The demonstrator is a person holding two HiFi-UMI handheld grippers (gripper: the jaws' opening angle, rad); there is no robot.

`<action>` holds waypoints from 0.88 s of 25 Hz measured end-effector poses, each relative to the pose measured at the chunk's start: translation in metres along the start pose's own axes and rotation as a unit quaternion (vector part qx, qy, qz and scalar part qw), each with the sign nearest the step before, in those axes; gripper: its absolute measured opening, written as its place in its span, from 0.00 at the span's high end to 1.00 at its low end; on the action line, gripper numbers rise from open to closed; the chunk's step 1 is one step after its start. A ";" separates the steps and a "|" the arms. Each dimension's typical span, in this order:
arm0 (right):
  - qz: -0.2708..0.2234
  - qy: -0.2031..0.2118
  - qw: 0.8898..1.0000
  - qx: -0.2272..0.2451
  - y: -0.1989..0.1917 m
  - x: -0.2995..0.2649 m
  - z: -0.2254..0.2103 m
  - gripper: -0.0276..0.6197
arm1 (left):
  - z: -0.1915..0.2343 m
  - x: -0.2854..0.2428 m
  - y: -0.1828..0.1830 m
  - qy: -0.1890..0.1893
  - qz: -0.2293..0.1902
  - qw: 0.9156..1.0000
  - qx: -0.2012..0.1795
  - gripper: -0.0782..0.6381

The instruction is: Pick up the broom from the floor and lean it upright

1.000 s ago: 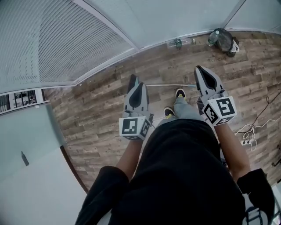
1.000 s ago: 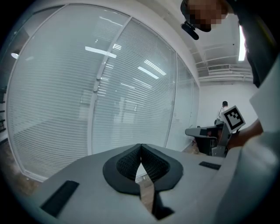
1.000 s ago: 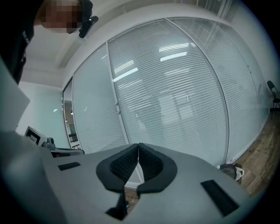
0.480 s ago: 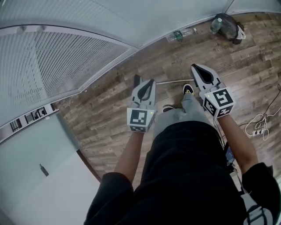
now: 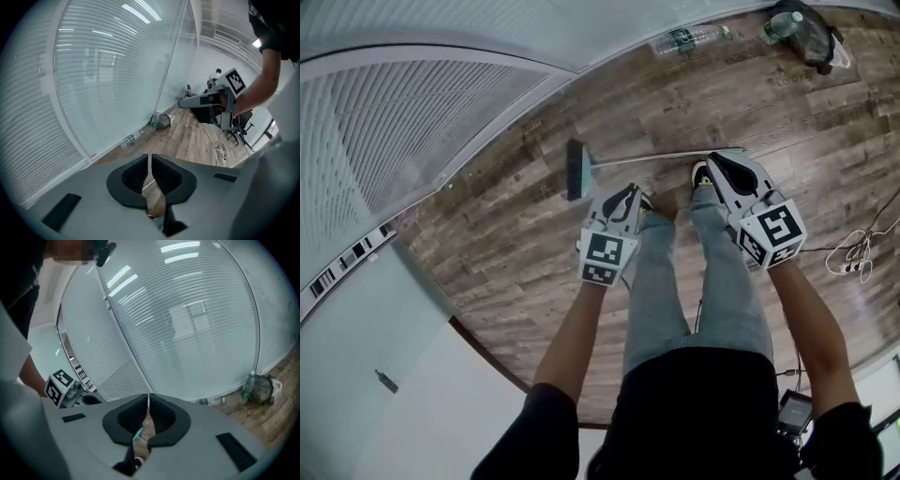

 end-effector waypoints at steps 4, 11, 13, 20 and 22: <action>0.050 -0.012 0.995 -0.081 -0.069 -0.024 -0.012 0.93 | 0.003 -0.029 -0.046 -0.042 0.050 0.998 -0.005 0.86; 0.098 -0.157 0.957 -0.222 -0.242 -0.068 -0.095 0.78 | 0.018 -0.138 -0.159 -0.105 0.084 0.991 -0.020 0.84; 0.121 -0.185 0.937 -0.269 -0.300 -0.077 -0.112 0.74 | 0.026 -0.173 -0.201 -0.100 0.099 0.990 -0.029 0.82; 0.149 -0.252 0.903 -0.315 -0.429 -0.090 -0.159 0.74 | 0.058 -0.260 -0.344 -0.066 0.173 0.979 -0.082 0.66; 0.156 -0.271 0.895 -0.317 -0.457 -0.092 -0.173 0.74 | 0.060 -0.277 -0.379 -0.074 0.197 0.972 -0.108 0.65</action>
Point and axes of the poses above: the fingertips, and each gripper's own axes: x backward along the fingers, z to its left, y out of its top, the point moved 1 cm from there along x, backward along the fingers, and after that the axes turned 10 degrees about -z, right-handed, at the moved point
